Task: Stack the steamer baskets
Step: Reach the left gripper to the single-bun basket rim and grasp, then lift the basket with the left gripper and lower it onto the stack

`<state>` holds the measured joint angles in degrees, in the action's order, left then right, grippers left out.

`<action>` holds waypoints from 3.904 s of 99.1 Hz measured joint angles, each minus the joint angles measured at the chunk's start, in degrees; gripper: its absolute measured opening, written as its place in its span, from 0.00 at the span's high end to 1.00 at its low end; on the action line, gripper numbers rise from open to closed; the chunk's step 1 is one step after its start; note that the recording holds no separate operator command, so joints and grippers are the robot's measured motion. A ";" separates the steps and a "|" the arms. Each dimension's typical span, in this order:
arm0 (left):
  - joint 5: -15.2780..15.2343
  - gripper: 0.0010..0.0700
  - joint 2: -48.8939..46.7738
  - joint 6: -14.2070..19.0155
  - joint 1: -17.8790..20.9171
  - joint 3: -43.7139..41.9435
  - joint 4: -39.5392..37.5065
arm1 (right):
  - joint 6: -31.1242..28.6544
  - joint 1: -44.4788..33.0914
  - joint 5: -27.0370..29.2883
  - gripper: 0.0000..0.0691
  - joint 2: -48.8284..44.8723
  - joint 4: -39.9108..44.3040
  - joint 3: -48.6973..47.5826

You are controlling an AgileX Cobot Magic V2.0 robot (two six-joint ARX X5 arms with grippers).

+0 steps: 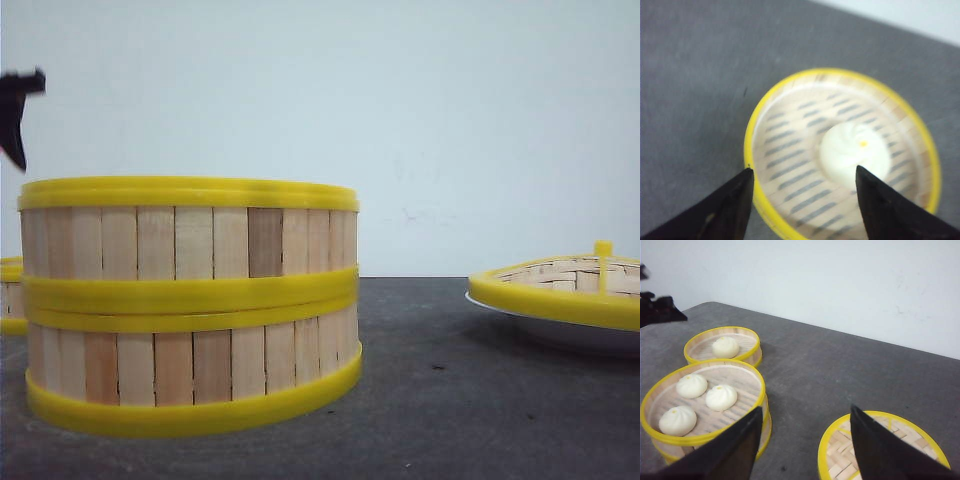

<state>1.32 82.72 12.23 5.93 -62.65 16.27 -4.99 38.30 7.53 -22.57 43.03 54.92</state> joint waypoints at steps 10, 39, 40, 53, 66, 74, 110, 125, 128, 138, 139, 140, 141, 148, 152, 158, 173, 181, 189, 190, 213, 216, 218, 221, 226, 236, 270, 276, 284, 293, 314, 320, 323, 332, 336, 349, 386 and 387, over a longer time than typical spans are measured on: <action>-2.47 0.45 3.02 0.02 0.39 -0.09 0.02 | -0.11 0.00 0.00 0.51 0.00 0.00 0.00; -4.52 0.45 9.49 0.02 1.62 -0.09 -0.46 | -1.44 0.00 0.00 0.51 0.00 0.00 0.00; -4.52 0.45 9.64 0.02 1.66 -0.09 -0.52 | -1.44 0.00 0.00 0.51 0.00 0.00 0.00; -4.55 0.45 11.13 0.02 1.95 -0.15 -1.51 | -1.46 0.00 0.02 0.51 0.00 0.00 0.00; -4.52 0.45 12.79 0.00 2.16 -0.20 -1.81 | -1.46 0.00 0.31 0.51 0.00 0.00 0.00; -4.52 0.45 13.62 0.02 2.19 -0.20 -1.95 | -1.46 0.00 1.11 0.51 0.00 0.00 0.00; -4.17 0.70 15.28 0.68 2.03 -0.42 -3.08 | -1.46 0.00 2.12 0.51 0.00 -0.02 0.00; -4.26 0.88 15.28 0.98 2.03 -0.50 -3.48 | -1.46 0.00 3.02 0.51 0.00 -0.04 0.00; -4.39 0.90 15.28 1.16 2.05 -0.52 -3.52 | -1.46 0.00 2.99 0.51 0.00 -0.04 0.00; -4.48 0.95 15.28 1.51 2.16 -0.52 -3.61 | -1.46 0.00 2.99 0.51 0.00 -0.04 0.00; -4.48 0.95 15.28 1.51 2.16 -0.52 -3.58 | -1.46 0.00 2.99 0.51 0.00 -0.04 0.00; -4.48 0.95 15.28 1.51 2.19 -0.52 -3.58 | -1.46 0.00 3.02 0.51 0.00 -0.04 0.00; -4.48 0.95 15.28 1.51 2.19 -0.52 -3.56 | -1.46 0.00 2.99 0.51 0.00 -0.04 0.00; -4.52 0.96 15.28 1.53 2.19 -0.52 -3.45 | -1.46 0.00 3.02 0.51 0.00 -0.04 0.00; -4.52 0.96 15.30 1.53 2.19 -0.57 -3.32 | -1.46 0.00 2.99 0.51 0.00 -0.04 0.00; -4.52 0.96 15.52 1.55 2.19 -0.79 -3.08 | -1.46 0.00 3.02 0.51 0.00 -0.04 0.00; -4.55 0.96 16.02 1.60 2.19 -1.49 -2.12 | -1.46 0.00 3.02 0.51 0.00 -0.11 0.00; -4.55 0.96 16.02 1.60 2.19 -1.57 -1.90 | -1.51 0.00 2.99 0.51 0.00 -0.33 0.00; -4.55 0.96 16.04 1.62 2.23 -1.73 -1.66 | -1.51 0.00 2.99 0.51 0.00 -0.37 0.00; -4.52 0.96 16.09 1.62 2.25 -1.81 -1.53 | -1.51 0.00 3.02 0.51 0.00 -0.37 0.00; -4.09 0.97 17.05 1.55 2.56 -5.81 5.09 | -1.51 0.00 2.99 0.51 0.00 -0.39 0.00; -3.72 0.97 17.11 1.53 2.60 -6.67 6.49 | -1.51 0.00 2.99 0.51 0.00 -0.39 0.00; -3.26 0.97 17.20 1.53 2.71 -7.32 7.32 | -1.51 0.00 2.99 0.51 0.00 -0.39 0.00; -2.56 0.97 17.31 1.53 2.82 -8.55 8.55 | -1.51 0.00 2.99 0.51 0.00 -0.39 0.00; -2.03 0.97 17.38 1.49 2.86 -10.58 9.62 | -1.51 0.00 2.99 0.51 0.00 -0.39 0.00; -1.18 0.97 17.38 0.85 2.80 -14.67 11.63 | -1.51 0.00 2.99 0.51 0.00 -0.39 0.00; 5.86 0.97 12.79 0.66 2.99 -21.81 17.16 | -1.51 0.00 3.02 0.51 0.00 -0.39 0.00; 8.07 0.97 10.58 0.70 3.02 -22.88 17.99 | -1.51 0.00 2.99 0.51 0.00 -0.39 0.00; 11.28 0.97 7.30 0.66 3.02 -23.98 19.54 | -1.51 0.00 2.99 0.51 0.00 -0.39 0.00; 14.97 0.97 3.58 0.55 2.93 -24.33 22.05 | -1.51 0.00 2.99 0.51 0.00 -0.39 0.00; 18.62 0.97 -3.82 -2.82 0.00 -24.33 30.62 | -1.51 0.00 3.02 0.51 0.00 -0.39 0.00; 19.28 0.97 -5.57 -4.09 -1.33 -24.33 32.72 | -1.51 0.00 2.99 0.51 0.00 -0.39 0.00; 19.87 0.97 -6.29 -4.68 -2.01 -24.33 33.77 | -1.51 0.00 3.02 0.51 0.00 -0.39 0.00; 20.96 0.97 -7.63 -6.27 -4.39 -24.33 36.79 | -1.51 0.00 2.99 0.51 0.00 -0.39 0.00; 21.03 0.97 -7.78 -6.88 -5.57 -24.33 37.92 | -1.51 0.00 2.99 0.51 0.00 -0.39 0.00; 20.96 0.97 -7.56 -8.68 -9.51 -24.33 41.51 | -1.51 0.00 2.99 0.51 0.00 -0.39 0.00; 19.69 0.97 -3.80 -11.78 -14.80 -24.33 44.78 | -1.53 0.00 2.99 0.51 0.00 -0.39 0.00; 19.67 0.97 -3.72 -11.80 -14.80 -24.33 44.78 | -1.53 0.00 2.99 0.51 0.00 -0.39 0.00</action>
<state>20.99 79.00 0.43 -8.86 -86.98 61.06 -6.52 38.30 10.52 -22.57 42.63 54.92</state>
